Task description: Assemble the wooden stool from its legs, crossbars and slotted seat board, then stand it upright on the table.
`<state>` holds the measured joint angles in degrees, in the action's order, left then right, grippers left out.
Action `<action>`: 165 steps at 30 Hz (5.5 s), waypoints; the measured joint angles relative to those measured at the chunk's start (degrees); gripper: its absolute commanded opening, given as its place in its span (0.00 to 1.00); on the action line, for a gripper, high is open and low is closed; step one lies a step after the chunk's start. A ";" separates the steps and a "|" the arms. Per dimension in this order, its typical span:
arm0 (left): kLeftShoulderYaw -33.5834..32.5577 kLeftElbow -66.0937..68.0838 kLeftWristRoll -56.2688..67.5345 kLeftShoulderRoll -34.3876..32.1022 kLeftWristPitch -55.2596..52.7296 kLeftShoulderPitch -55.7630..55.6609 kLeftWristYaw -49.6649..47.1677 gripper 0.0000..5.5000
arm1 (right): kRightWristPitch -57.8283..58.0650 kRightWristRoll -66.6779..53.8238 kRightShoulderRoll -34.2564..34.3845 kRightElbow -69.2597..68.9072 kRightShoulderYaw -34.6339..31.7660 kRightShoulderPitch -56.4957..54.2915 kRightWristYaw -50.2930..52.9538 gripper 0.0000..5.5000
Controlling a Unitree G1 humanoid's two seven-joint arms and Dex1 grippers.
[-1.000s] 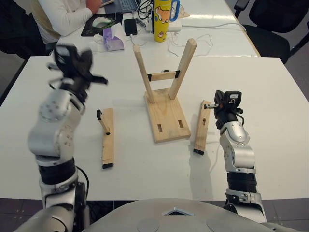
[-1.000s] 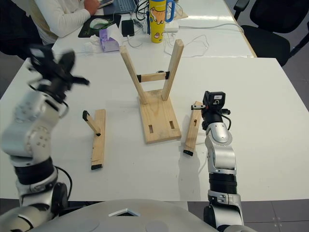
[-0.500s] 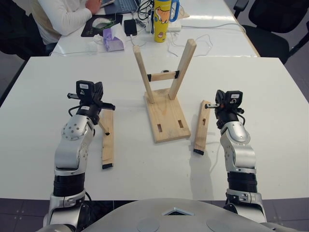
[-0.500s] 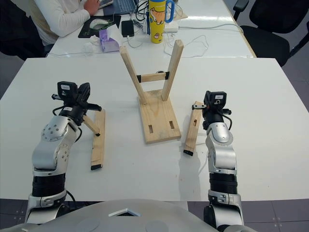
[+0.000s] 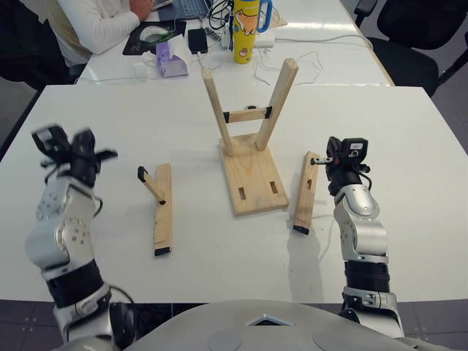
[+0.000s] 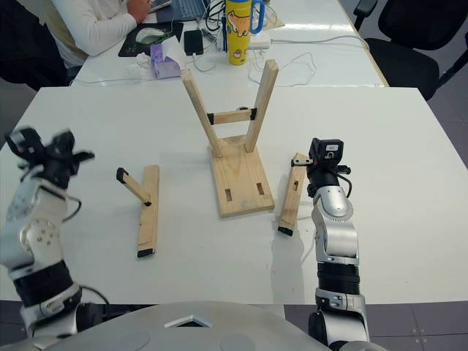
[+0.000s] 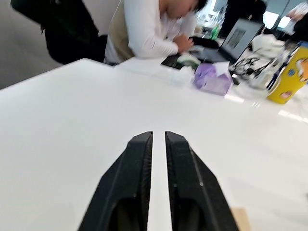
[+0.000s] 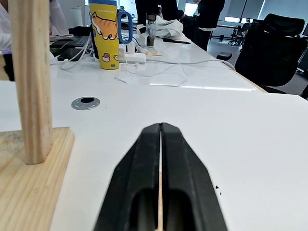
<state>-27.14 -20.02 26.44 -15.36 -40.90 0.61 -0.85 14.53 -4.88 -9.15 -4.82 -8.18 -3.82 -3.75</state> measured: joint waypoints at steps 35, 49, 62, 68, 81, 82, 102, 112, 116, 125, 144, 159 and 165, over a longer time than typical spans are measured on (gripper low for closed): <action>24.00 -8.73 -4.24 -4.69 -13.36 16.35 5.98 0.45 | 0.00 0.05 0.07 -2.12 0.67 2.40 1.23 0.00; 20.61 -5.26 -8.14 -6.98 -5.24 8.99 10.38 0.37 | 1.67 -2.97 -0.81 -1.86 -0.45 -5.13 -1.30 0.00; 25.43 -15.43 -7.39 -11.89 10.79 2.29 25.60 0.37 | 38.81 -64.49 -1.83 -9.10 -8.32 -17.20 -8.70 0.30; 29.92 -17.88 -10.53 -16.50 16.18 2.46 31.64 0.37 | 43.02 -88.68 -4.99 -9.28 -8.81 -18.23 2.98 0.45; 30.07 -17.88 -10.64 -15.51 16.67 -0.65 31.95 0.37 | 39.98 -95.16 -9.47 -10.74 -3.39 -16.69 9.83 0.48; 29.94 -17.88 -10.52 -15.36 16.69 -0.90 31.93 0.37 | 39.83 -95.12 -9.70 -10.74 -3.14 -16.54 9.80 0.48; 32.57 -18.83 -10.94 -15.45 16.36 -0.33 33.06 0.37 | 36.23 -95.04 -10.56 -10.79 -1.39 -16.10 9.37 0.19; 32.79 -18.27 -11.39 -15.41 16.85 -0.31 32.89 0.49 | 36.00 -95.04 -11.31 -10.54 -1.37 -16.14 8.88 0.19; 32.50 -16.56 -11.66 -15.43 16.40 0.40 32.48 0.53 | 34.97 -92.04 -12.22 -9.88 -1.88 -16.50 8.42 0.19; 27.64 -11.39 -13.10 -17.38 18.83 8.70 33.02 0.53 | 34.65 -84.02 -22.40 -9.95 -11.17 -8.14 6.77 0.19; 23.40 -9.78 -14.14 -9.12 22.58 12.49 24.56 0.53 | 32.97 -66.10 -27.47 -23.77 -9.03 -0.30 3.92 0.19; 21.30 -10.18 -14.15 -6.83 23.49 15.74 22.58 0.53 | 33.81 -67.25 -27.11 -24.37 -11.40 1.11 4.12 0.19; 21.40 -10.92 -14.22 -5.76 23.56 16.30 21.50 0.53 | 34.30 -66.95 -27.84 -24.39 -11.34 1.08 3.26 0.19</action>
<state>-5.74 -30.94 12.22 -21.12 -17.34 16.90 20.66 48.83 -71.83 -36.99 -29.21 -19.52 -2.74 -0.49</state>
